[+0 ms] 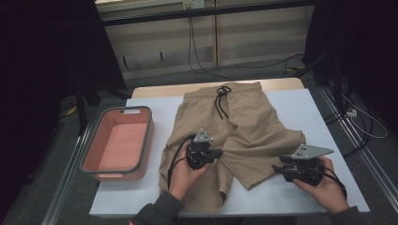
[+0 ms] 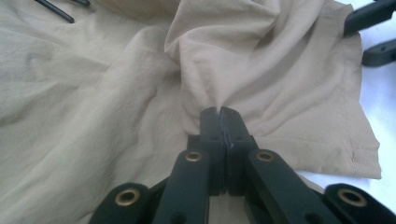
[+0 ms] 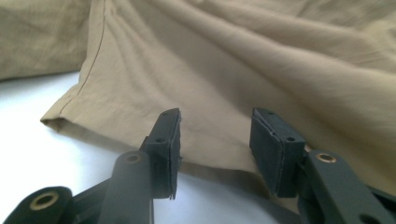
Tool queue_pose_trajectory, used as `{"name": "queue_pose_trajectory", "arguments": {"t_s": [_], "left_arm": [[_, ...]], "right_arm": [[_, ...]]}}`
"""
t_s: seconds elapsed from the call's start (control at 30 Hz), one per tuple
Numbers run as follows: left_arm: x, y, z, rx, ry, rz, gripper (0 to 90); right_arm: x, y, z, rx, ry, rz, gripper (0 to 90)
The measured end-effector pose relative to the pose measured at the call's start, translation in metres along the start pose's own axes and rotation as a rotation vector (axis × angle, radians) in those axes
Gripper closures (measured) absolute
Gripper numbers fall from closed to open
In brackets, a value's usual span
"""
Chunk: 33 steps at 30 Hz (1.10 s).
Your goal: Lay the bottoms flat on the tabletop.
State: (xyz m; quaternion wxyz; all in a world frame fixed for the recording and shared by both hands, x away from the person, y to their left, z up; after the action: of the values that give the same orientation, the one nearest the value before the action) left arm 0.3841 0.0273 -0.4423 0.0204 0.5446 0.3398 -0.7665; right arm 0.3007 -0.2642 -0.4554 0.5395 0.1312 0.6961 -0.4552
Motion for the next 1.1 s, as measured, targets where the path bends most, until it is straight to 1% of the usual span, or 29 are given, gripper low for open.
{"name": "queue_pose_trajectory", "arguments": {"t_s": [0.1, 0.2, 0.3, 0.37, 0.4, 0.43, 0.47, 0.57, 0.6, 0.7, 0.77, 0.83, 0.9, 0.97, 1.03, 1.1], "left_arm": [[0.000, 0.000, 0.000, 0.000, 0.003, -0.001, 89.1], [0.000, 0.000, 0.000, 0.000, 0.004, -0.001, 89.1], [0.000, 0.001, 0.001, 0.001, 0.004, -0.001, 89.1], [0.000, 0.001, 0.001, 0.002, 0.004, -0.001, 89.1], [0.000, 0.001, 0.001, 0.003, 0.004, 0.000, 89.1], [0.000, 0.000, 0.001, 0.004, 0.005, -0.001, 89.0], [0.000, 0.001, 0.002, 0.004, 0.004, 0.001, 89.0], [0.000, 0.001, 0.002, 0.005, 0.007, 0.000, 89.0], [0.000, 0.001, 0.003, 0.006, 0.006, 0.003, 88.9], [0.001, 0.001, 0.003, 0.005, 0.008, 0.003, 88.7], [0.000, 0.001, 0.004, 0.006, 0.004, 0.007, 88.7], [0.000, 0.000, 0.004, 0.006, 0.008, 0.004, 88.7], [0.000, 0.001, 0.005, 0.008, 0.006, 0.006, 88.7], [0.000, 0.000, 0.005, 0.013, 0.006, 0.003, 88.7], [0.000, 0.001, 0.005, 0.010, 0.007, 0.008, 88.7], [-0.001, 0.001, 0.005, 0.011, 0.004, 0.010, 88.7]], "right_arm": [[0.003, 0.005, -0.003, -0.024, -0.002, -0.006, 50.5], [0.006, 0.011, -0.004, -0.027, 0.004, -0.015, 49.3], [0.009, 0.018, -0.004, -0.035, 0.008, -0.042, 49.2], [0.011, 0.020, -0.005, -0.057, 0.012, -0.069, 48.0], [0.011, 0.021, -0.006, -0.058, 0.010, -0.079, 46.8], [0.013, 0.021, -0.007, -0.053, -0.003, -0.082, 45.8], [0.013, 0.021, -0.008, -0.054, -0.005, -0.080, 45.0], [0.014, 0.021, -0.008, -0.054, -0.007, -0.077, 45.7], [0.014, 0.021, -0.008, -0.053, 0.000, -0.077, 47.0], [0.013, 0.022, -0.008, -0.053, 0.000, -0.087, 52.1], [0.012, 0.023, -0.008, -0.058, 0.000, -0.088, 58.0], [0.013, 0.023, -0.007, -0.066, 0.006, -0.078, 64.2], [0.013, 0.023, -0.006, -0.069, 0.017, -0.069, 75.0], [0.012, 0.025, -0.005, -0.070, 0.032, -0.065, 82.0], [0.012, 0.026, -0.006, -0.069, 0.020, -0.069, 87.1], [0.011, 0.026, -0.007, -0.066, 0.012, -0.068, 88.9]]}}
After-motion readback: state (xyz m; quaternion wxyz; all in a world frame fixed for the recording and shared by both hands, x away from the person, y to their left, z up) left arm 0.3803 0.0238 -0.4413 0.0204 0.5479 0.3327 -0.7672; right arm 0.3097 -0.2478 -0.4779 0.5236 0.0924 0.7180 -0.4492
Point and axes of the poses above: each handheld gripper's, and its own axes: y roughly forward along the jaws, x roughly out of its underside, z roughly to its right, the point moved 3 cm from there along y, roughly forward along the jaws, and after that the axes turned 10 degrees about z, right-handed, at the moved point
